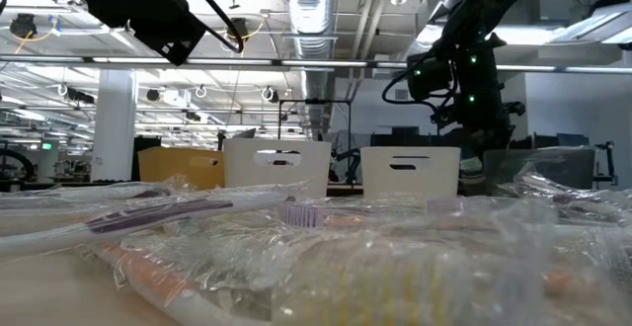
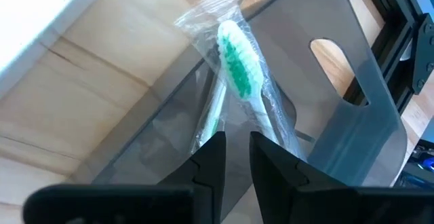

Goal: Pick & Place Toothbrushes
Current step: Put the green toothbrush into the black bin

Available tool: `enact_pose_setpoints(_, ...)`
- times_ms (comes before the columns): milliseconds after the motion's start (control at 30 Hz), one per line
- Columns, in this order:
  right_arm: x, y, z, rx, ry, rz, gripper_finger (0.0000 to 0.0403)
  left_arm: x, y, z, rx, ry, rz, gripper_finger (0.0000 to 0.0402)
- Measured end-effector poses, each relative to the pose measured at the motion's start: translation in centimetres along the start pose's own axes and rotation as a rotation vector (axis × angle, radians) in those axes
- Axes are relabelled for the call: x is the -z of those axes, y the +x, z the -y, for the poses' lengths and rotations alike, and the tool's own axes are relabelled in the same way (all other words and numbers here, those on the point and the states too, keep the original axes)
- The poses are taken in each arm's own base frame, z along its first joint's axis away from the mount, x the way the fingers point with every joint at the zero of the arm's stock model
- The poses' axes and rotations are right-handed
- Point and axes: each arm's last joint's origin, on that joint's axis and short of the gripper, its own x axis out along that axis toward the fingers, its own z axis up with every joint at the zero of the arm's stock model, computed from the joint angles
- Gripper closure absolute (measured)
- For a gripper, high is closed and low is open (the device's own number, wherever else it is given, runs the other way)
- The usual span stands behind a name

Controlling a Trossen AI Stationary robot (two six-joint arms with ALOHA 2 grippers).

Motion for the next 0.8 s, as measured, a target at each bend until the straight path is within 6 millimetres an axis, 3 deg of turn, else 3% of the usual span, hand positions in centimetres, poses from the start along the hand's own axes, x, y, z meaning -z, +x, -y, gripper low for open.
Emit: enact_pose_setpoints(800,-0.2,0.4,0.9,0.034,0.048,-0.017,0.0342,0.0,0.0,0.1,0.004,0.002,-0.001,0.0298)
